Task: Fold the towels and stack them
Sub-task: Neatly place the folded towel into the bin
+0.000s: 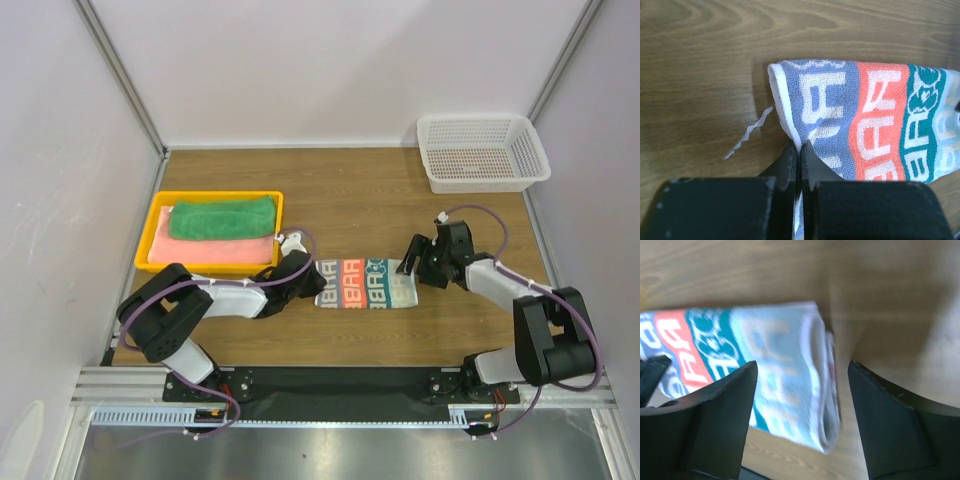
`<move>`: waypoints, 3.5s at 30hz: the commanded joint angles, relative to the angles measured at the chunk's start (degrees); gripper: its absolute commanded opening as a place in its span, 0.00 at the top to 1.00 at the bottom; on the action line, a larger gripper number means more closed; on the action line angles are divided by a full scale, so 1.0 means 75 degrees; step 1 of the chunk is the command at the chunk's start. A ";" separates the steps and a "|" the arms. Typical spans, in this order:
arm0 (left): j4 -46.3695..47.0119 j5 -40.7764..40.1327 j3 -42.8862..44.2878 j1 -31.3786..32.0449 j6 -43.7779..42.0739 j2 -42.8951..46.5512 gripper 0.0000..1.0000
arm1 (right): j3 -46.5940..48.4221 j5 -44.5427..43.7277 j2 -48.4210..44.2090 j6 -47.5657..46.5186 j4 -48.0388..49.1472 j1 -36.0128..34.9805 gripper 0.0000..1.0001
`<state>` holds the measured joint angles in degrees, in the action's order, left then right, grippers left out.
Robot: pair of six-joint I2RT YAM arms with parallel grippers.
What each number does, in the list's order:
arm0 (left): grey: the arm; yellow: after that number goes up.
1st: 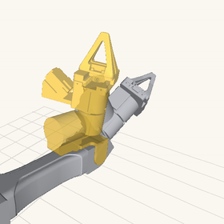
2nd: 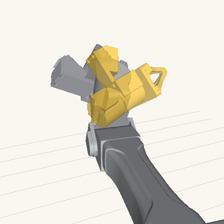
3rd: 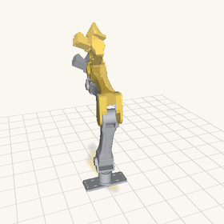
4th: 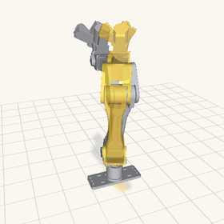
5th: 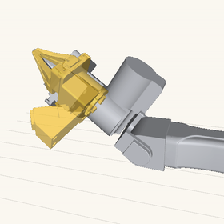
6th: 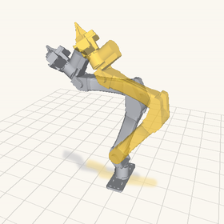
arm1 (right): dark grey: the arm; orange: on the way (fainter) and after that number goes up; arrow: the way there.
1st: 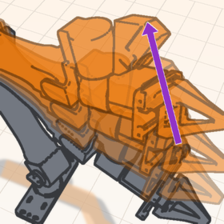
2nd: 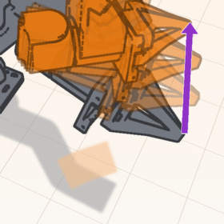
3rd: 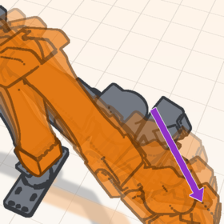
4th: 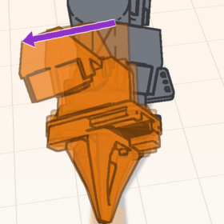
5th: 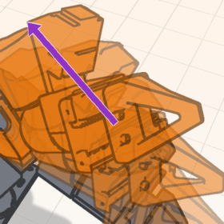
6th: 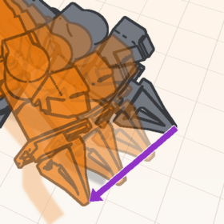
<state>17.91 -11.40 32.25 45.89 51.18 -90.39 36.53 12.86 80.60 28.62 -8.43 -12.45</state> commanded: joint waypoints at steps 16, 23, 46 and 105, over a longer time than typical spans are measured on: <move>-0.1486 -0.0331 0.0469 -0.0107 -0.1210 -0.0300 1.00 | -0.1882 -0.0695 -0.2040 0.1235 -0.0343 -0.0262 0.23; -0.1626 -0.0507 0.0551 -0.0107 -0.1328 -0.0194 1.00 | -0.1790 -0.0625 -0.1044 0.1258 0.0443 -0.0391 0.30; -0.1790 -0.0671 0.1160 -0.0352 -0.1632 -0.0113 1.00 | -0.0525 -0.1095 -0.0550 0.1212 0.0046 -0.1165 1.00; -0.3525 -0.0367 0.4817 -0.8954 -0.5184 -0.1084 1.00 | 1.1887 -0.0566 0.8121 0.1224 -0.1197 -0.3450 1.00</move>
<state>-13.96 -3.05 66.98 -17.23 13.56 -97.34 124.33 14.61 141.23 41.39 -12.27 -41.98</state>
